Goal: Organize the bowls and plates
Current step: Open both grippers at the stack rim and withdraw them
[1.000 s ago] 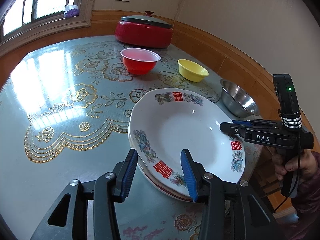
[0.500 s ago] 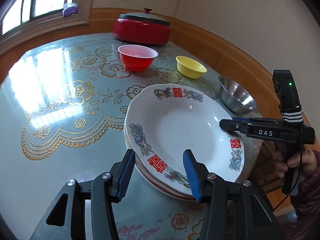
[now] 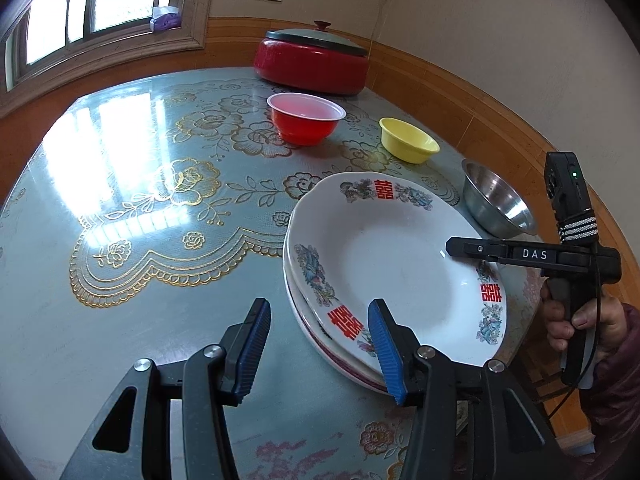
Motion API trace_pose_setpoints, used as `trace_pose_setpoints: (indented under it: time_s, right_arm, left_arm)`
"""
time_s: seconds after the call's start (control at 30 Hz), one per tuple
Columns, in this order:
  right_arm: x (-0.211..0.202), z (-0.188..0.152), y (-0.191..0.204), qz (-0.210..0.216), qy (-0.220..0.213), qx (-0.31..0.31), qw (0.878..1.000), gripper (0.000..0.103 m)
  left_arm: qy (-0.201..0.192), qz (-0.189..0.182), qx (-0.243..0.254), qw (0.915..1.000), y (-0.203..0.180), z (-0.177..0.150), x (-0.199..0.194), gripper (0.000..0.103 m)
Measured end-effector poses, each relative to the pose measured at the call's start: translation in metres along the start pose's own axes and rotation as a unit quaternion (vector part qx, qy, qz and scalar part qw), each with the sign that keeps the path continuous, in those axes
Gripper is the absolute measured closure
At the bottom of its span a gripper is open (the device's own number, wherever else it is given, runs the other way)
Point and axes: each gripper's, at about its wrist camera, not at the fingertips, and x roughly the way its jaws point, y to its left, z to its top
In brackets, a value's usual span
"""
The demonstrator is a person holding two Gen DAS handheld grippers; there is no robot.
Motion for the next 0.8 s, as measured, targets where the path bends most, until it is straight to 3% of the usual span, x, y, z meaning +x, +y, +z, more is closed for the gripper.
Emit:
trace_pose_setpoints:
  time_s: [0.4,0.8]
  right_arm:
    - [0.005,0.001,0.005,-0.032,0.002,-0.009,0.999,0.061]
    - [0.02,0.0,0.035,-0.023,0.006,-0.013,1.0,0.061]
  left_arm:
    - [-0.019,0.035,-0.012,0.9991,0.009,-0.001,-0.008,0.052]
    - [-0.032,0.067,-0.009,0.9972,0.028,-0.003,-0.021,0.049]
